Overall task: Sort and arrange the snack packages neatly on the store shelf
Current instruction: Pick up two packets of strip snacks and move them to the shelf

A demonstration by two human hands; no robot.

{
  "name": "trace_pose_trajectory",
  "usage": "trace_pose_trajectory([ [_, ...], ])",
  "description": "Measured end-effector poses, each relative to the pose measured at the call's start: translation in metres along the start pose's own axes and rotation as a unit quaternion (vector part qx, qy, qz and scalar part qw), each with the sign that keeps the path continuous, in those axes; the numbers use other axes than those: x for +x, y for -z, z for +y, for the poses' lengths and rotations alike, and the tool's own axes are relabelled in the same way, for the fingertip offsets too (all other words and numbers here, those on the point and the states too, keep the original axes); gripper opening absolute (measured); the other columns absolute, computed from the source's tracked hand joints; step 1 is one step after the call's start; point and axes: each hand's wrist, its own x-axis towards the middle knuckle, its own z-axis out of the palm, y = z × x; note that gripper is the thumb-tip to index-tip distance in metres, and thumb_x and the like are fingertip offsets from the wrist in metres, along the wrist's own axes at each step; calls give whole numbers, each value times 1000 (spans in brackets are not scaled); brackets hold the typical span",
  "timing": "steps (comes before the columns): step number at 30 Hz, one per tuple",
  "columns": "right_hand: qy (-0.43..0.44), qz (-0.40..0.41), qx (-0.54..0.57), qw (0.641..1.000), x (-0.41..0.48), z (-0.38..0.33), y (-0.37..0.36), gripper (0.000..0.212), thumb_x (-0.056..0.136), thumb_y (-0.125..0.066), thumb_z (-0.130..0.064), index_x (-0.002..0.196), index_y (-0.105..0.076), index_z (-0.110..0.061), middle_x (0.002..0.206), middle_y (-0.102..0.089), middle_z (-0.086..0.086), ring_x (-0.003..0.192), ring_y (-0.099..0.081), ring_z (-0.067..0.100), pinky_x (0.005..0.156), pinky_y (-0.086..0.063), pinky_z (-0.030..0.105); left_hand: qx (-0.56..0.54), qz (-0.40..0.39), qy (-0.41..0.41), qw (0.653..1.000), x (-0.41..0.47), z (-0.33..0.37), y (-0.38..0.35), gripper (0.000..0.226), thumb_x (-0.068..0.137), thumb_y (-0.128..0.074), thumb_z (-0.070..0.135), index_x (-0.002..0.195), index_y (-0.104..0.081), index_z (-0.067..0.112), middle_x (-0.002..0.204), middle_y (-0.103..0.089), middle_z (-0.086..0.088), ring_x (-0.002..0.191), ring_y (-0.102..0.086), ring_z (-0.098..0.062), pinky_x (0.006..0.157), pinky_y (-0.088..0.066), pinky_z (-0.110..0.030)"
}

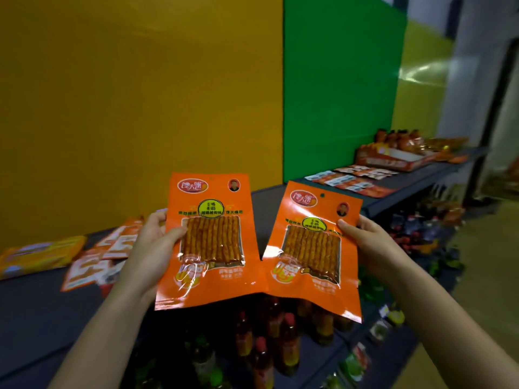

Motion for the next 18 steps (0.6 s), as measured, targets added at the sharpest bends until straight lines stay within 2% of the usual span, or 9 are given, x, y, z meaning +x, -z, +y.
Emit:
trace_pose_trajectory([
  [3, -15, 25, -9, 1000, 9, -4, 79, 13, 96, -48, -16, 107, -56, -16, 89, -69, 13, 64, -69, 19, 66, -57, 36, 1, -27, 25, 999, 7, -15, -68, 22, 94, -47, 6, 115, -47, 13, 99, -66, -11, 78, -63, -24, 72, -50, -39],
  [5, -26, 36, -20, 999, 16, -4, 129, 11, 96, -48, -16, 104, -55, -19, 89, -69, 12, 66, -69, 21, 65, -57, 36, 3, -39, 42, 998, 7, -25, -113, 22, 95, -48, 8, 116, -45, 14, 97, -65, -10, 78, -64, -25, 69, -51, -38],
  [9, -44, 49, -26, 997, 36, 0, 215, 12, 96, -49, -18, 106, -56, -17, 92, -70, 15, 65, -70, 21, 73, -56, 41, 6, -67, 54, 996, 5, -40, -200, 18, 95, -47, 9, 112, -43, 16, 90, -63, -6, 73, -63, -23, 60, -48, -34],
  [11, -54, 59, -18, 997, 49, 3, 250, 16, 95, -50, -18, 110, -57, -15, 91, -71, 16, 64, -71, 22, 73, -56, 41, 19, -78, 56, 995, 7, -44, -240, 20, 95, -49, 11, 114, -43, 16, 92, -63, -6, 73, -64, -23, 60, -49, -33],
  [14, -62, 64, -5, 996, 69, 6, 297, 21, 94, -52, -20, 114, -57, -14, 94, -71, 17, 67, -72, 23, 81, -54, 45, 30, -89, 58, 994, 17, -47, -292, 20, 95, -49, 14, 114, -42, 17, 93, -62, -7, 73, -64, -24, 59, -49, -33],
  [18, -66, 70, 8, 995, 100, 10, 354, 19, 94, -52, -19, 111, -58, -14, 84, -73, 13, 62, -72, 21, 84, -52, 46, 39, -115, 54, 991, 36, -53, -363, 20, 96, -48, 15, 115, -42, 17, 99, -63, -11, 73, -65, -25, 59, -50, -33],
])
